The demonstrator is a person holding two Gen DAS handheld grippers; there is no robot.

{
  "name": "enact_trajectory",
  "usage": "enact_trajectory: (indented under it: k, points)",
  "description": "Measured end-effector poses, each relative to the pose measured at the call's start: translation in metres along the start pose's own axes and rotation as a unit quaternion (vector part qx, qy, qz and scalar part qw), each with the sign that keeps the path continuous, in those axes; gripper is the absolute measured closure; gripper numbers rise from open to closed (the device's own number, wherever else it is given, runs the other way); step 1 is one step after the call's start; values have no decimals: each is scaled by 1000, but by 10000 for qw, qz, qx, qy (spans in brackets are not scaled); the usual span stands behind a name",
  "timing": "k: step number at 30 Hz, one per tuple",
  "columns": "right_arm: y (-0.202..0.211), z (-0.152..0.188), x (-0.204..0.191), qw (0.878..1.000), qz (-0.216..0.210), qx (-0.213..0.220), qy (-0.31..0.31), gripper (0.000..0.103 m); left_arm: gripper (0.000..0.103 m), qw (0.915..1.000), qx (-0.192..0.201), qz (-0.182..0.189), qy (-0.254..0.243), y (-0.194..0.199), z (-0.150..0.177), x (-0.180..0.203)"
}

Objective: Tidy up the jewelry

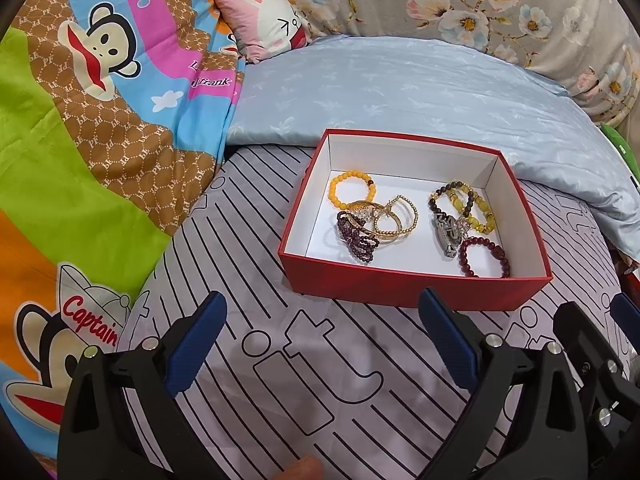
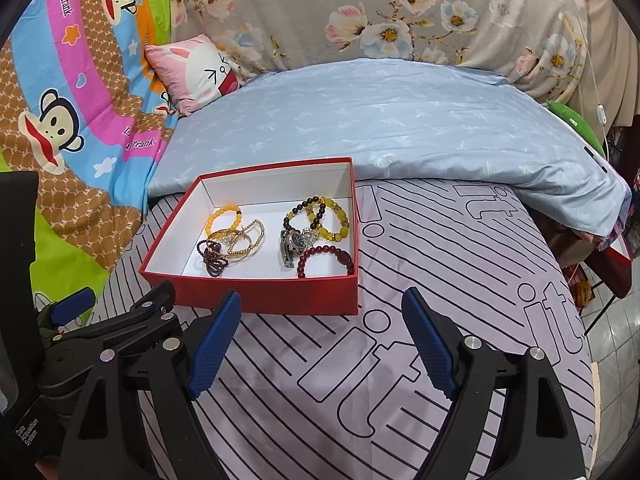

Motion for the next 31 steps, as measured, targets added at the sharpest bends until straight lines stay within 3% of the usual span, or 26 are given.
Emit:
enact_trajectory:
  k: [31]
  points:
    - [-1,5,-3,10000,73,-34,53,22,11,10000,-40,-9,-21,-4,6,-1]
Point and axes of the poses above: each gripper's, at about its wrist camera, not at the fingertips, and y roughly against the way its jaws point, x to its right, z to its underside, the point moved 10 cm from there along -y, roughly the way its jaws point, and after that the axes turned 10 degrees about y, right-handed, at the moved point
